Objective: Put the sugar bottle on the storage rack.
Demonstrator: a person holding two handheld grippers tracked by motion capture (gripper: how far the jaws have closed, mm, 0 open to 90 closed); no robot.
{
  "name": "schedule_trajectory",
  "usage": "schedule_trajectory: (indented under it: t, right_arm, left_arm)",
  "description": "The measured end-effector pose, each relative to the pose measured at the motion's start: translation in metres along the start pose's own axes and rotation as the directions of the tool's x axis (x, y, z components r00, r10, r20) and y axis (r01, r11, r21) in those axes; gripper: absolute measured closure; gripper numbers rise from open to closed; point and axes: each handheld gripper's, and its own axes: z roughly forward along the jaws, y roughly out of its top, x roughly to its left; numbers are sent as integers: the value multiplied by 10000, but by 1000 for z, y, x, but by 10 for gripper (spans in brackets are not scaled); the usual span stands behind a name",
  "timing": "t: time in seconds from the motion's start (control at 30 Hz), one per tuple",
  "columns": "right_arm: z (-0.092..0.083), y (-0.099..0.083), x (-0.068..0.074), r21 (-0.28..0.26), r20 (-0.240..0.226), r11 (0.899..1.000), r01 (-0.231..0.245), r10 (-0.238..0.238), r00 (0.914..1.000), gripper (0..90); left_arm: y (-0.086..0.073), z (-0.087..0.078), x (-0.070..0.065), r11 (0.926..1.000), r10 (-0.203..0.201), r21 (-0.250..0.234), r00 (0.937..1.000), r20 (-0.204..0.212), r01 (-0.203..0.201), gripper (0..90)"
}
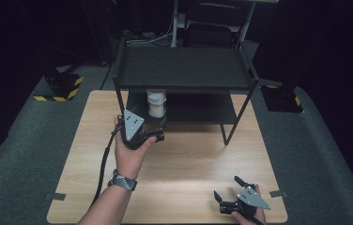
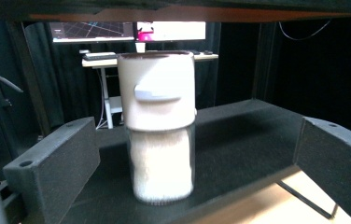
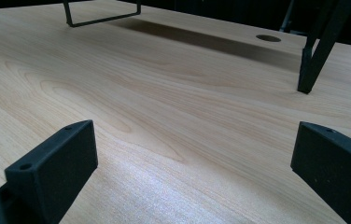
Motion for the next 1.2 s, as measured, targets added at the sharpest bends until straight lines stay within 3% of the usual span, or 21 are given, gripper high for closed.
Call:
schedule_trajectory:
  t: [0.37, 0.57, 0.7, 0.9, 1.2]
  right_arm:
    - [0, 0, 1, 0, 26, 10000, 40, -40, 10000, 5]
    - [0, 0, 1, -17, 58, 10000, 18, -18, 10000, 5]
    - [0, -1, 1, -34, 54, 10000, 25, -25, 10000, 5]
    - [0, -1, 2, -57, 76, 10000, 33, -33, 10000, 5]
    - [0, -1, 2, -86, 86, 10000, 30, -30, 10000, 5]
  left_arm:
    - [-32, -40, 14, 10000, -83, 1, 9999, 77, 83, 4]
    - [-61, -65, 21, 9999, 64, -159, 9998, 192, -61, 4]
    - [-75, -77, 26, 10000, 61, -10, 9995, 317, -61, 4]
    - [-101, -95, 33, 9993, -273, 263, 9993, 259, 266, 4]
    - [-126, -116, 40, 9962, -242, 845, 9990, 371, 210, 4]
